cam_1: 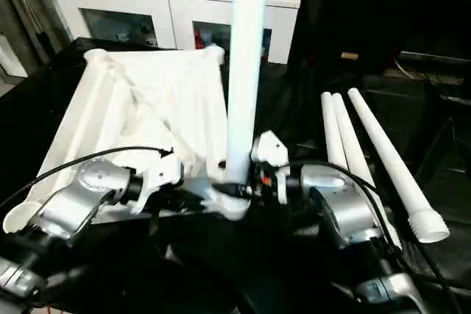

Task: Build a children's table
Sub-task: Insert table leg to table base

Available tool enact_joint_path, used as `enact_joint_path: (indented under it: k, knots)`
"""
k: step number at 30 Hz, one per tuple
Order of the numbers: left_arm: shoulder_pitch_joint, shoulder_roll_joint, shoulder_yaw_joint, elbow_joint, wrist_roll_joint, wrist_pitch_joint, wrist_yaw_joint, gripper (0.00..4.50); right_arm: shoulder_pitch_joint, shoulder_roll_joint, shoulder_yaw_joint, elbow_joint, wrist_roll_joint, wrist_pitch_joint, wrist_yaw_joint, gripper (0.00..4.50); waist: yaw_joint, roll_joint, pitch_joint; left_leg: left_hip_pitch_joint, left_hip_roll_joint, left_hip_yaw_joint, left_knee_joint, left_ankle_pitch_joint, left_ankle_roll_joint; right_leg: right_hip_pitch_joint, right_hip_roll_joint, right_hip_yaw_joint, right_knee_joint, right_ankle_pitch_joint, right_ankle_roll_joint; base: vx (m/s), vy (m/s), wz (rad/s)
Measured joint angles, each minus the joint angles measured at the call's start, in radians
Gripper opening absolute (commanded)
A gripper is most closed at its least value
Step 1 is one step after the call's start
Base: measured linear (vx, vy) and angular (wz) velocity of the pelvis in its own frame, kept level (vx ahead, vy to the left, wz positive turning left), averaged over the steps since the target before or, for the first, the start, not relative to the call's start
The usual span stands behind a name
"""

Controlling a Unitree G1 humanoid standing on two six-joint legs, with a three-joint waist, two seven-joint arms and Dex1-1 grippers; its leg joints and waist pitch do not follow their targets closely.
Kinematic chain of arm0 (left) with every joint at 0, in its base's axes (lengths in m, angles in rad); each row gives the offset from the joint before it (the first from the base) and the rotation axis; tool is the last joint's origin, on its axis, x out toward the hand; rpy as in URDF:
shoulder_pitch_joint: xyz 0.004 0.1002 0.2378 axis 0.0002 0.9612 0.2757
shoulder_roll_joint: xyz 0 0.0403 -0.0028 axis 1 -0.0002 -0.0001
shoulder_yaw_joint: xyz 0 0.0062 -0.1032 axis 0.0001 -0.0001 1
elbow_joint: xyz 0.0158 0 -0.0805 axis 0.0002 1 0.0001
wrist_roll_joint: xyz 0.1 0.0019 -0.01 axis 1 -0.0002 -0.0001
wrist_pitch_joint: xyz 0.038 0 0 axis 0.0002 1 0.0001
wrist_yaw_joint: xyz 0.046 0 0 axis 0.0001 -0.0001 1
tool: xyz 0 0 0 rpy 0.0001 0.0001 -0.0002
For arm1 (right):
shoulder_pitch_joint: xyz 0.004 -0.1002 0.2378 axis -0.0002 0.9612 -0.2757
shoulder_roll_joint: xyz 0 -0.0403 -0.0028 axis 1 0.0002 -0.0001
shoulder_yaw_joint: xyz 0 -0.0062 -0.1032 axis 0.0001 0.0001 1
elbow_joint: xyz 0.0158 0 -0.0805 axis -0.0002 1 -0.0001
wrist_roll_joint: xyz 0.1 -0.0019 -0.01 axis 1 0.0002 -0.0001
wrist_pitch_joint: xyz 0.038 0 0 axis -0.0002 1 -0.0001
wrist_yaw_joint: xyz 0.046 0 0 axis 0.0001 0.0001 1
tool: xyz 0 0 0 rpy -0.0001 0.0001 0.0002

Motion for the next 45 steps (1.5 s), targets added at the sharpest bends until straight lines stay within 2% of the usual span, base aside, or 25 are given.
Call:
enact_joint_path:
  k: [12, 23, 26, 30, 34, 39, 45]
  knots:
    - [0.004, -0.008, -0.001, 0.002, 0.003, 0.009, 0.024, 0.0, 0.02, 0.003, 0.0, -0.009, -0.008, -0.031, -0.012, 1.9, 0.004, 0.0, 0.0, 0.003, 0.0, 0.0, 0.001, 0.0, 0.0, 0.003, 0.0, 0.0, 0.001, 0.0, 0.0, 0.0, 0.0, 0.0]
    - [-0.001, -0.015, 0.009, 0.02, 0.003, 0.017, 0.041, 0.0, 0.019, 0.032, -0.004, 0.023, -0.025, -0.081, -0.065, 1.9, -0.004, -0.001, 0.0, 0.004, 0.0, 0.0, 0.001, 0.0, 0.0, 0.004, 0.0, 0.0, 0.003, 0.001, -0.001, 0.0, 0.0, 0.0]
    - [-0.019, -0.04, 0.026, 0.053, 0.005, 0.047, 0.107, 0.0, -0.009, 0.08, -0.018, 0.089, -0.057, -0.121, -0.183, 1.9, -0.015, -0.002, 0.0, 0.005, 0.0, 0.0, 0.001, 0.001, -0.001, 0.004, 0.0, 0.001, 0.003, 0.002, -0.003, 0.0, 0.0, 0.0]
    - [-0.059, -0.118, 0.058, 0.113, 0.026, 0.107, 0.251, 0.0, -0.082, 0.154, -0.043, 0.214, -0.119, -0.154, -0.396, 1.9, -0.034, -0.004, 0.001, 0.006, 0.0, -0.001, 0.001, 0.001, -0.002, 0.002, 0.0, 0.0, 0.002, 0.001, 0.0, 0.0, 0.0, 0.0]
    - [-0.126, -0.252, 0.088, 0.193, 0.069, 0.202, 0.461, 0.0, -0.185, 0.253, -0.105, 0.392, -0.14, -0.131, -0.648, 1.9, -0.038, -0.005, 0.001, 0.008, -0.001, -0.001, 0.002, 0.001, -0.002, 0.002, 0.0, 0.001, 0.002, 0.0, 0.0, 0.0, 0.0, 0.0]
    - [-0.141, -0.319, 0.105, 0.21, 0.073, 0.25, 0.559, 0.0, -0.234, 0.278, -0.139, 0.469, -0.14, -0.125, -0.732, 1.9, -0.036, -0.004, 0.001, 0.009, -0.001, -0.001, 0.001, 0.001, -0.002, 0.003, 0.0, 0.001, 0.002, 0.001, 0.0, 0.0, 0.0, 0.0]
    - [-0.148, -0.338, 0.111, 0.219, 0.083, 0.255, 0.601, 0.0, -0.267, 0.304, -0.172, 0.528, -0.146, -0.137, -0.763, 1.9, -0.036, -0.005, -0.001, 0.009, -0.001, -0.001, 0.001, 0.001, -0.002, 0.004, 0.0, 0.001, 0.002, 0.001, -0.001, 0.0, 0.0, 0.0]
